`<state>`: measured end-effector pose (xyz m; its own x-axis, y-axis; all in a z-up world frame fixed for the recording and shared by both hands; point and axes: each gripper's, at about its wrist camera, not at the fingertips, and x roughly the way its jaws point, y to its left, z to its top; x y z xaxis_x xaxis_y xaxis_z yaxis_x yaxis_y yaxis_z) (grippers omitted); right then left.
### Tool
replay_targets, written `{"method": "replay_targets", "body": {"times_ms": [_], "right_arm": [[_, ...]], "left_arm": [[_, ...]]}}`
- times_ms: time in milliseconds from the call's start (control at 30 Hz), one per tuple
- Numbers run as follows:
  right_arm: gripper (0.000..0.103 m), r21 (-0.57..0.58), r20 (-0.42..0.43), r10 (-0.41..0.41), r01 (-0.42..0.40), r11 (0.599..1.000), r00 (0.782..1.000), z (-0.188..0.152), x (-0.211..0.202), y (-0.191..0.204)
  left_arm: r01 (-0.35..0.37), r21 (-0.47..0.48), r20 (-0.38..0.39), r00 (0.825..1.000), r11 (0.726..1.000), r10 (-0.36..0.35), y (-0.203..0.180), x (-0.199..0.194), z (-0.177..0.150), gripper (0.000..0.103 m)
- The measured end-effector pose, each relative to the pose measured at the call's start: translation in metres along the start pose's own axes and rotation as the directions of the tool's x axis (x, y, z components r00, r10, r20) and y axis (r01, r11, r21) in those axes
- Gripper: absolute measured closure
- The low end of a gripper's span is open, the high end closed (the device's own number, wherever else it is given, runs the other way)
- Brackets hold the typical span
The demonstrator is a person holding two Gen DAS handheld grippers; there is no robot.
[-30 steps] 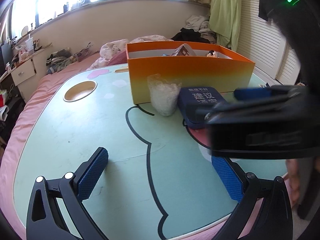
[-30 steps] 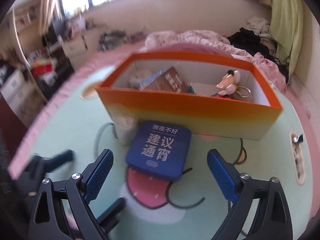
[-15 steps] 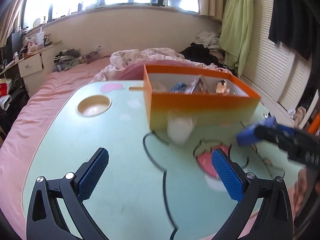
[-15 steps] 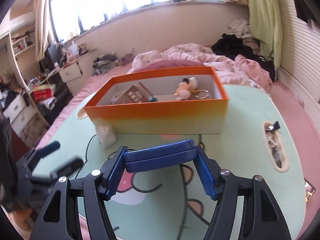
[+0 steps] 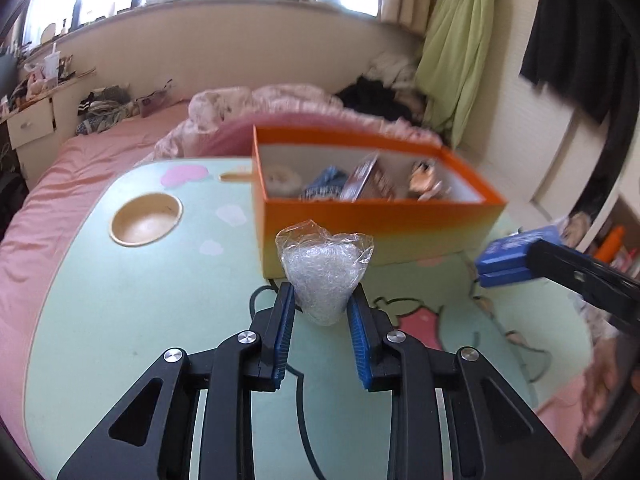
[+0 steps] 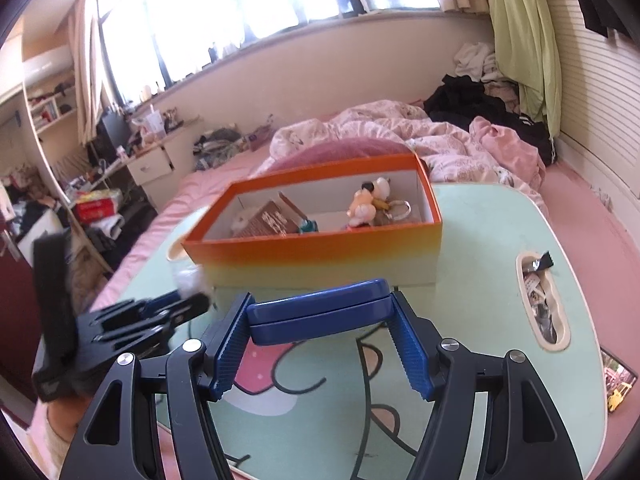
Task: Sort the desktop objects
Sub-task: 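Grasp the blue tin with the right gripper while the left grasps the clear bag of beads, then drop the bag of beads into the orange box with the left while the right drops the tin in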
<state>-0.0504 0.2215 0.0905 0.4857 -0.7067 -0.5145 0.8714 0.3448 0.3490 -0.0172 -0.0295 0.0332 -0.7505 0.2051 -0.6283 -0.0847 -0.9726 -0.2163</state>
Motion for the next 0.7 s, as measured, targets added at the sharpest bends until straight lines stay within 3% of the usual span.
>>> {"method": "replay_targets", "body": {"times_ms": [100, 167, 300, 333, 433, 500, 700], "right_arm": [[0.036, 0.006, 0.029, 0.022, -0.022, 1.0, 0.999, 0.024, -0.003, 0.002], [0.036, 0.016, 0.054, 0.03, -0.031, 0.999, 0.998, 0.044, -0.003, 0.004], [0.036, 0.002, 0.093, -0.029, 0.029, 1.0, 0.995, 0.08, 0.019, 0.008], [0.036, 0.0, 0.077, -0.037, 0.037, 0.999, 0.996, 0.084, 0.028, 0.007], [0.035, -0.002, -0.002, -0.087, 0.087, 0.996, 0.996, 0.085, 0.063, 0.0], [0.035, -0.005, -0.027, -0.103, 0.103, 0.995, 0.994, 0.077, 0.072, -0.003], [0.034, 0.011, 0.056, -0.058, 0.057, 0.998, 0.997, 0.06, 0.036, -0.006]], "left_arm": [[0.041, -0.013, 0.023, 0.999, 0.999, -0.041, 0.0, -0.009, 0.02, 0.075], [0.01, 0.012, 0.048, 0.999, 1.0, -0.011, -0.008, -0.01, 0.041, 0.075], [-0.008, 0.018, 0.039, 0.999, 1.0, 0.008, -0.018, 0.012, 0.081, 0.074], [-0.008, 0.009, 0.036, 0.999, 1.0, 0.008, -0.018, 0.022, 0.087, 0.069], [-0.048, -0.014, 0.006, 0.999, 0.999, 0.048, -0.017, 0.046, 0.092, 0.043], [-0.053, -0.027, 0.007, 0.999, 0.998, 0.053, -0.013, 0.05, 0.089, 0.043], [-0.009, -0.04, 0.086, 0.996, 0.999, 0.013, -0.011, 0.012, 0.07, 0.034]]}}
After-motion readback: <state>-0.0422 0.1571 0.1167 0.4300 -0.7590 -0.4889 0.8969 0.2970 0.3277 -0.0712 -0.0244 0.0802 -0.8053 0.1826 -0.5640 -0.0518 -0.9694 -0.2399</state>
